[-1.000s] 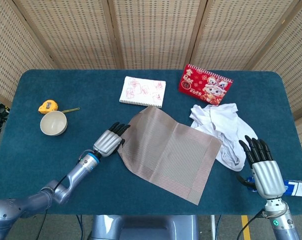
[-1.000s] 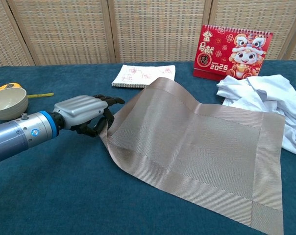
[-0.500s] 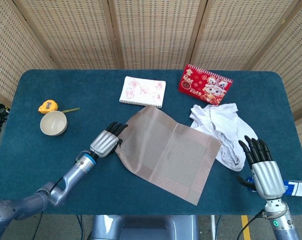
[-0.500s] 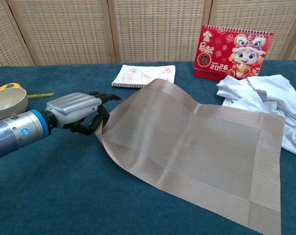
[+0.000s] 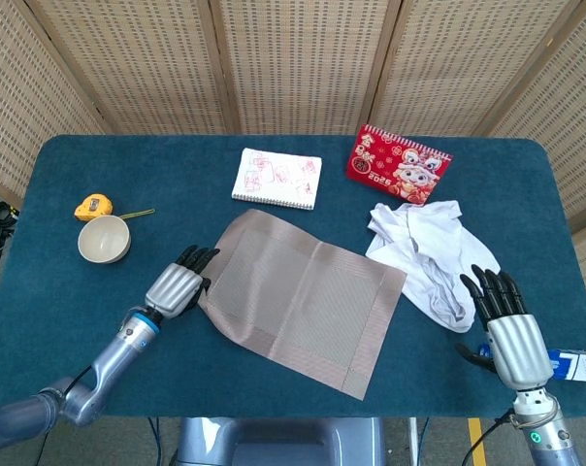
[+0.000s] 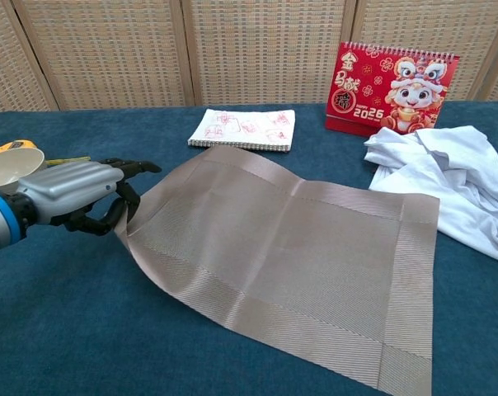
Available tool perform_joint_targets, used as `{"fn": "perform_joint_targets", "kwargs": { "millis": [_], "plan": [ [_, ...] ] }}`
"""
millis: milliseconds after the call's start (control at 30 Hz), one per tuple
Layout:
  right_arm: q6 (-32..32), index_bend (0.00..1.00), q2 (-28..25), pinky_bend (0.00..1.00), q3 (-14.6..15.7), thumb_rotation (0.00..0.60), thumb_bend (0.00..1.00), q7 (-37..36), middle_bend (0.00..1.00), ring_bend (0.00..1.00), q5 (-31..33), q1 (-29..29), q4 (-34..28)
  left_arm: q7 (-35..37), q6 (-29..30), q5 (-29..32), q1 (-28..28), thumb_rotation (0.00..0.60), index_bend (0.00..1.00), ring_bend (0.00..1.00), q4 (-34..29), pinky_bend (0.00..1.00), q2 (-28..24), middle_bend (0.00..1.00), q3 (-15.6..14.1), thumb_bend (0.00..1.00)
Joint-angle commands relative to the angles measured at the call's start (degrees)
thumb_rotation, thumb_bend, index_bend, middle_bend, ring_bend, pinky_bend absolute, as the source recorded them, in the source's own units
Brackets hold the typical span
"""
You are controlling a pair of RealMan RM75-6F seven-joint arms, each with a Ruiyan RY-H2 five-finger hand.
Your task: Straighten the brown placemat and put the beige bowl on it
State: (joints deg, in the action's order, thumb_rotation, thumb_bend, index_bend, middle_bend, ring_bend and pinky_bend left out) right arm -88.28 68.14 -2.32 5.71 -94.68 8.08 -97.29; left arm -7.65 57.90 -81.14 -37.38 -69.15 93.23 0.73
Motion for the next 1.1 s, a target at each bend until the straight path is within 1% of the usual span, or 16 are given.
{"fn": "perform_joint_targets", "kwargs": {
  "millis": [33,167,233,267,400,633,767,867,1100],
  "plan": [
    [-0.2,0.0,-0.1,0.0,0.1,0.6,0.0,-0.1,0.0,0.0,-0.4,-0.1,-0.2,-7.5,0.8,5.4,3.5,0.6,0.81,0.0,-7.7,0.0,-4.1,0.0,-0.2,0.6],
    [-0.3,0.0,-0.3,0.0,0.3,0.6,0.0,-0.2,0.0,0.0,-0.9,-0.2,-0.4,-12.6,0.6,7.8,5.1,0.6,0.81,0.0,-13.6,0.0,-6.9,0.0,-1.7,0.6],
    [-0.7,0.0,-0.4,0.0,0.4,0.6,0.0,-0.2,0.0,0.0,-1.4,-0.3,-0.6,-14.1,0.4,7.2,6.1,0.6,0.81,0.0,-17.1,0.0,-8.4,0.0,-4.0,0.6],
    [-0.8,0.0,-0.4,0.0,0.4,0.6,0.0,-0.2,0.0,0.0,-1.6,-0.4,-0.7,-14.7,0.6,6.8,6.4,0.6,0.81,0.0,-18.6,0.0,-9.0,0.0,-4.7,0.6],
    [-1.0,0.0,-0.5,0.0,0.6,0.6,0.0,-0.1,0.0,0.0,-2.0,-0.6,-0.9,-16.8,0.8,5.7,7.2,0.6,0.81,0.0,-22.8,0.0,-10.4,0.0,-6.4,0.6],
    [-1.2,0.0,-0.5,0.0,0.6,0.6,0.0,0.0,0.0,0.0,-2.4,-0.8,-1.0,-19.4,0.3,4.4,7.4,0.6,0.81,0.0,-26.0,0.0,-10.7,0.0,-7.8,0.6],
    [-1.2,0.0,-0.5,0.0,0.6,0.6,0.0,0.1,0.0,0.0,-2.5,-0.8,-1.0,-20.0,-0.4,4.4,7.1,0.6,0.81,0.0,-26.5,0.0,-9.9,0.0,-7.7,0.6],
    [-1.2,0.0,-0.5,0.0,0.5,0.6,0.0,0.1,0.0,0.0,-2.3,-0.8,-1.0,-20.7,-2.1,3.6,6.5,0.6,0.81,0.0,-27.3,0.0,-8.6,0.0,-8.1,0.6],
    [-1.1,0.0,-0.5,0.0,0.4,0.6,0.0,0.1,0.0,0.0,-2.3,-0.9,-0.9,-22.0,-2.1,4.3,6.6,0.6,0.81,0.0,-27.1,0.0,-8.1,0.0,-7.7,0.6]
  ]
}}
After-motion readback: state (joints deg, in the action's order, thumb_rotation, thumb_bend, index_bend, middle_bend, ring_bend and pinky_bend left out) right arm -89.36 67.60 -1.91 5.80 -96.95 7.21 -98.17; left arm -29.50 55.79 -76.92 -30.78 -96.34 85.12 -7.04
